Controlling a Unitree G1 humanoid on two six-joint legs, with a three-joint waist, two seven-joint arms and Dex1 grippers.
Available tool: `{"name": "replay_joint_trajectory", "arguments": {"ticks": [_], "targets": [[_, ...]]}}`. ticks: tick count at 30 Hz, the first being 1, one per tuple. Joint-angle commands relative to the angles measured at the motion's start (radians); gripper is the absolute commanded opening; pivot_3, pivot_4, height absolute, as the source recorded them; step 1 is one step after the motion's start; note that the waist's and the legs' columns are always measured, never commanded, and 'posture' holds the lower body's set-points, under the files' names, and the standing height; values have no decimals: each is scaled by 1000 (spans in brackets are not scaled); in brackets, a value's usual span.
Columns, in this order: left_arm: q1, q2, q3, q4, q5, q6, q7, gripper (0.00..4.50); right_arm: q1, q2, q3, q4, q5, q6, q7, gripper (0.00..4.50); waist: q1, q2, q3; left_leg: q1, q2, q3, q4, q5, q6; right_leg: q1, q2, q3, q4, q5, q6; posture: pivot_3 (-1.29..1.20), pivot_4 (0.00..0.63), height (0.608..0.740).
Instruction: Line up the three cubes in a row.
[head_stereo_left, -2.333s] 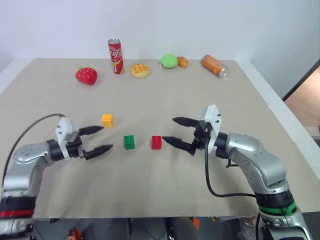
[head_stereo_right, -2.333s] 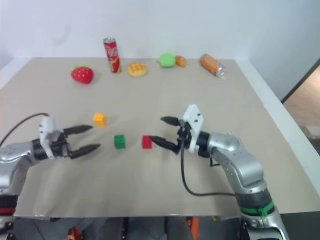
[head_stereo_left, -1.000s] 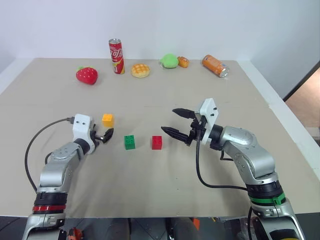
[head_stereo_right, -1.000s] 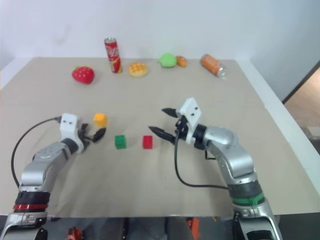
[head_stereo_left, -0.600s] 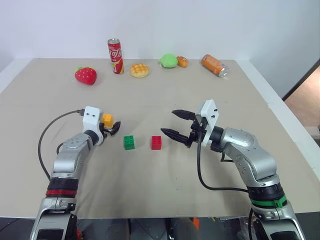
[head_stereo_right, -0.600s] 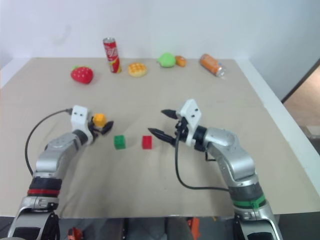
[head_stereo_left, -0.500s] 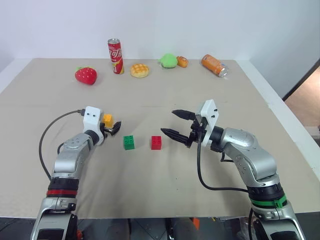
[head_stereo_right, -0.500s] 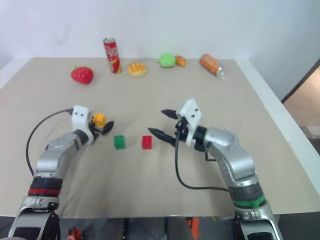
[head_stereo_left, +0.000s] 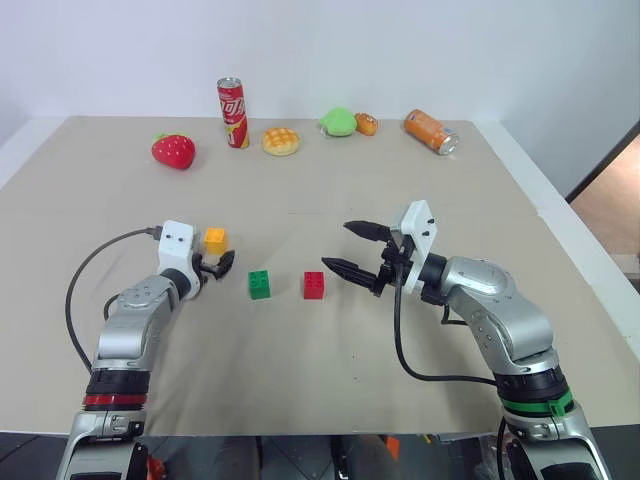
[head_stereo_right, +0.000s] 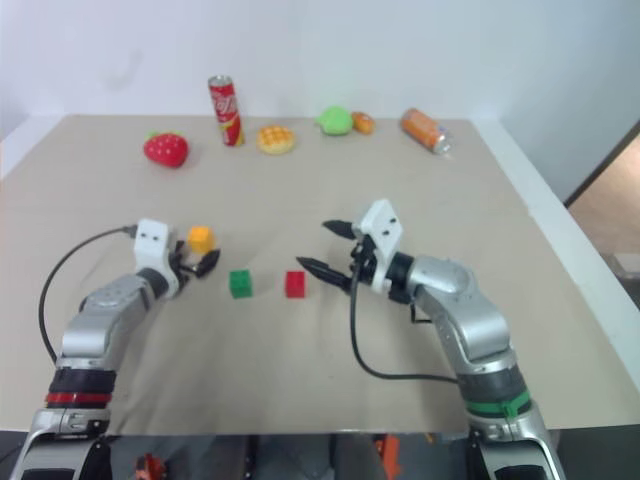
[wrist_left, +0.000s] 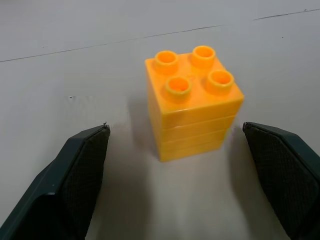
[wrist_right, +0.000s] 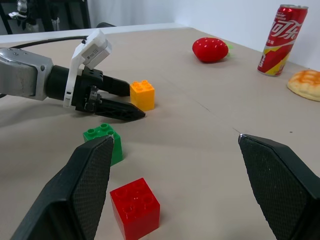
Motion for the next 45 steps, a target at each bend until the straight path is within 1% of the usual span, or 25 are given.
{"name": "replay_joint_trajectory", "arguments": {"ticks": [1,3,7,10,16,18,21,23,26,28,31,34,37,45], "targets": [[-29,-22,45,-19,-32,11,28,4188,-25,6,-9,-19,11,-7,2,4140,0,0,0,0,0,0,0,0,0,0,0,0,0,0,0,0,150,740],[-29,-23,48,-14,-28,-10,26,3617,-23,7,-7,-21,10,-6,2,4140,0,0,0,0,0,0,0,0,0,0,0,0,0,0,0,0,150,740],[-25,-24,50,-16,-26,-15,23,2219,-19,7,-9,-25,12,-2,1,4140,0,0,0,0,0,0,0,0,0,0,0,0,0,0,0,0,150,740],[-28,-24,49,-12,-26,-14,22,1291,-17,6,-11,-28,14,-1,2,4140,0,0,0,0,0,0,0,0,0,0,0,0,0,0,0,0,150,740],[-31,-6,35,-4,-11,-9,8,1295,-19,9,-11,-25,13,-2,-1,4140,0,0,0,0,0,0,0,0,0,0,0,0,0,0,0,0,150,740],[-24,16,27,-2,-9,-23,-30,1295,-18,9,-10,-25,12,-3,0,4140,0,0,0,0,0,0,0,0,0,0,0,0,0,0,0,0,150,740],[28,135,30,22,-24,-195,-258,1295,-19,5,-10,-22,13,-2,9,4140,-6,0,0,0,0,0,0,0,0,-1,0,0,0,0,0,0,150,740],[43,201,36,95,-20,-319,-371,1295,-17,-3,-15,-22,21,3,20,4140,-6,0,0,0,0,0,-2,0,0,-1,0,0,0,0,-1,0,150,740],[52,281,29,185,-28,-487,-553,1295,-10,-29,-30,-30,46,20,53,4140,-1,0,0,0,0,0,-2,0,0,-2,0,0,0,-1,-1,0,150,740],[60,316,19,217,-47,-572,-679,1295,0,-53,-45,-36,67,28,78,4140,0,0,0,0,0,1,-1,0,0,-2,-1,0,0,-1,-1,0,150,740],[57,328,20,246,-79,-688,-811,1295,16,-97,-76,-48,114,51,119,4140,6,0,0,-2,0,2,-1,0,-1,-2,-3,0,-1,-1,-1,0,150,740],[30,325,-3,279,-109,-696,-923,1295,33,-140,-96,-69,154,75,159,4140,6,0,0,-2,-1,2,-1,0,-1,-2,-3,0,-1,-1,-1,0,150,740],[-10,321,-36,341,-85,-745,-986,1295,43,-166,-92,-76,149,77,164,4140,3,0,0,-1,0,2,-1,0,-1,-2,-3,-1,-1,-1,-1,0,150,740],[-105,336,-87,567,-25,-847,-1082,1295,75,-178,-106,-118,163,103,130,4140,0,0,0,-1,0,2,-1,0,0,-2,-2,0,-1,-1,-1,0,150,740]]}}
